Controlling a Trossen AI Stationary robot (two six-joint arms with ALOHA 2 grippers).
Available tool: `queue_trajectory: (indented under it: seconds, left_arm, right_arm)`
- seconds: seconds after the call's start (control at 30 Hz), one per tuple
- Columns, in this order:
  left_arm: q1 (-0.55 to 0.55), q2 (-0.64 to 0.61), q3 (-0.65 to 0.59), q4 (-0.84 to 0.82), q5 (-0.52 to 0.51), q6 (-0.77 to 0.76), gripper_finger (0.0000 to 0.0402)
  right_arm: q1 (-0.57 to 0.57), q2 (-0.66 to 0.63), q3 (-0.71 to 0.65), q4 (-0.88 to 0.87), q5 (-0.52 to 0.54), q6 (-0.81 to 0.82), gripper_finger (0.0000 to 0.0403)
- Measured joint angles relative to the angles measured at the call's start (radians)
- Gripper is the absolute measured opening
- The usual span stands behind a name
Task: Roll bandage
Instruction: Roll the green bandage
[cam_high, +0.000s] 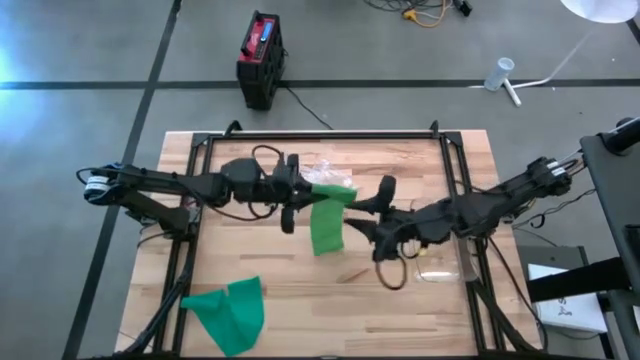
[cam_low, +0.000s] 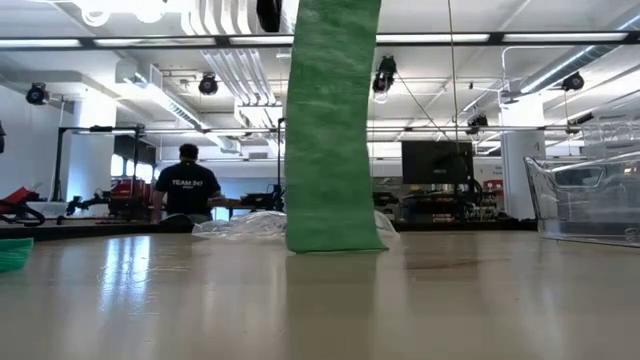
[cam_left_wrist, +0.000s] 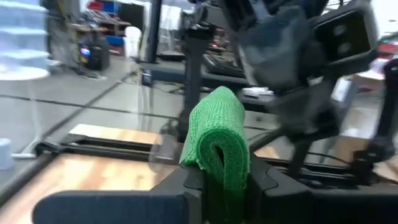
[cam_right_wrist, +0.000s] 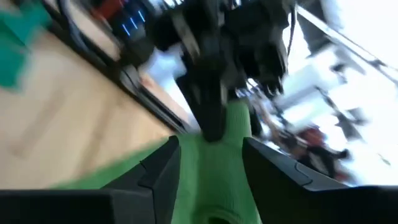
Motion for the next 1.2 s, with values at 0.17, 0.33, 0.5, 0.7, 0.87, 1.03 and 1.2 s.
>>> queue_trajectory:
  seconds: [0.17, 0.33, 0.5, 0.7, 0.87, 1.03, 1.2]
  left_arm:
    - [-0.002, 0.003, 0.0, -0.001, 0.022, -0.032, 0.0035]
    - [-0.002, 0.0, 0.0, -0.007, 0.038, -0.036, 0.0034]
    - [-0.002, 0.001, 0.0, -0.014, 0.041, -0.028, 0.0036]
    - [-0.002, 0.001, -0.002, 0.006, 0.041, -0.029, 0.0037]
    - [-0.002, 0.001, -0.002, 0.009, 0.042, -0.035, 0.0038]
    - [-0.002, 0.001, -0.002, 0.008, 0.026, -0.037, 0.0036]
    - [-0.002, 0.001, -0.002, 0.013, 0.024, -0.037, 0.0038]
  right_arm:
    - [-0.001, 0.054, 0.002, 0.002, 0.141, -0.104, 0.0178]
    - [-0.001, 0.071, 0.005, 0.005, 0.208, -0.148, 0.0175]
    - [-0.002, 0.061, 0.005, 0.002, 0.227, -0.149, 0.0177]
    - [-0.003, 0.054, 0.005, -0.005, 0.227, -0.135, 0.0178]
    - [-0.003, 0.07, 0.005, -0.005, 0.232, -0.138, 0.0175]
    - [-0.003, 0.076, 0.005, -0.004, 0.235, -0.149, 0.0176]
    - [-0.003, 0.075, 0.005, -0.005, 0.267, -0.157, 0.0175]
